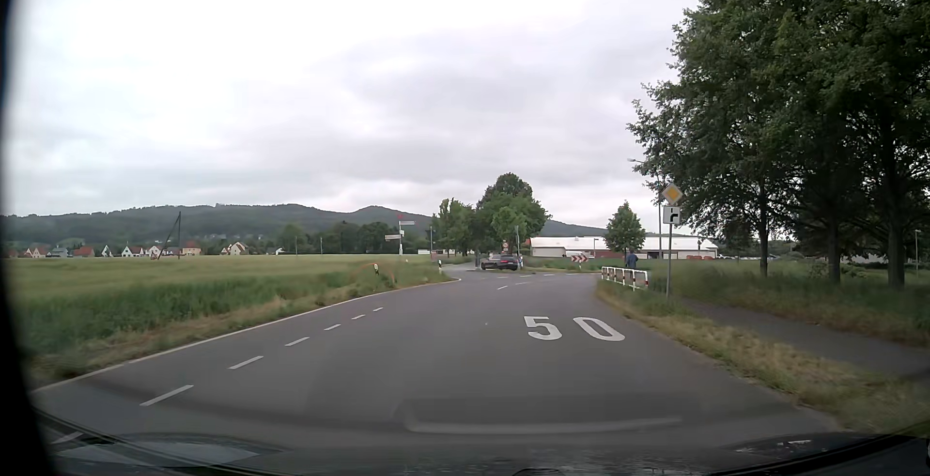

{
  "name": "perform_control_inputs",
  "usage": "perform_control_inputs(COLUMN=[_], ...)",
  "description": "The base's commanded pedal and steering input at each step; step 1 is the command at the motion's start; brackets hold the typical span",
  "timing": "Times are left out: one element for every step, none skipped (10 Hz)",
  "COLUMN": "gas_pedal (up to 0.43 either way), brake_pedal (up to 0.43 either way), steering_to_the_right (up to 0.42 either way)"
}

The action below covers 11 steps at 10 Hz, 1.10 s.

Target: Follow the waypoints while adhering to traffic rules and regulations

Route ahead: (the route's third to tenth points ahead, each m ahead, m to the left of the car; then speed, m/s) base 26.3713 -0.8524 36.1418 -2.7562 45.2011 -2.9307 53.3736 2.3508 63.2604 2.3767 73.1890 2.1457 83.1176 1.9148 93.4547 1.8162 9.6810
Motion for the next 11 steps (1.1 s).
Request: perform_control_inputs(gas_pedal=[0.138,0.138,0.138,0.138,0.138,0.079,0.000,0.000,0.000,0.000,0.000], brake_pedal=[0.000,0.000,0.000,0.000,0.000,0.000,0.000,0.000,0.000,0.000,0.000], steering_to_the_right=[0.024,0.021,0.018,0.016,0.015,0.014,0.014,0.014,0.014,0.014,0.015])
